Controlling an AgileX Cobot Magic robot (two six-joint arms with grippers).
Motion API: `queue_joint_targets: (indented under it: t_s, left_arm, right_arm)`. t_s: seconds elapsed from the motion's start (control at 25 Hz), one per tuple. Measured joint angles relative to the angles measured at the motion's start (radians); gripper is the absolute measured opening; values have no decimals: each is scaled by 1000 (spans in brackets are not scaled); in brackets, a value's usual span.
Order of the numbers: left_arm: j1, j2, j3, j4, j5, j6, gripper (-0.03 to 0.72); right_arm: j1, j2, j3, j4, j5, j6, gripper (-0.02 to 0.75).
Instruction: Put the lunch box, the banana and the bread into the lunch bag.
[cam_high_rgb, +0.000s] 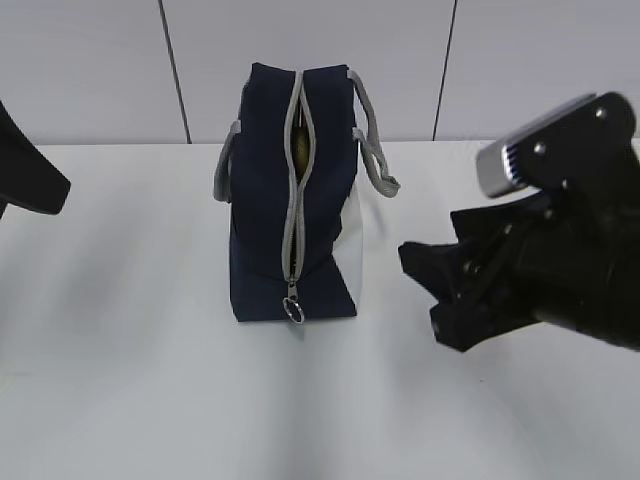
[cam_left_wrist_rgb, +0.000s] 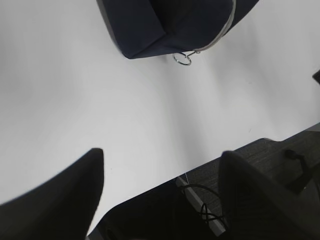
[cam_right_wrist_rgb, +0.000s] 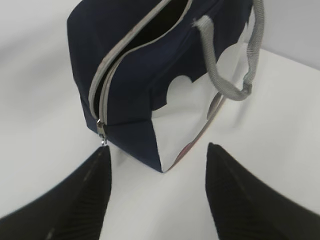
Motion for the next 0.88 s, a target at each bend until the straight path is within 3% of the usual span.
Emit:
queue_joint_targets:
  t_s: [0.12,0.32,0.4,0.64,0.88]
  left_arm:
    - [0,0,0,0,0,0,486]
    - [0,0,0,0,0,0,486]
    - [0,0,0,0,0,0,486]
    - [0,0,0,0,-1,0,486]
    - [0,0,0,0,-4,0,486]
  right_arm:
    - [15,74,31,-75,-57,105,435]
    - [15,242,35,-512,-223,519,431]
    - [15,317,35,-595,-304,598,428]
    - [16,535,32,-688,-542,638,414]
    - [16,658,-44,-704,-605,642,345]
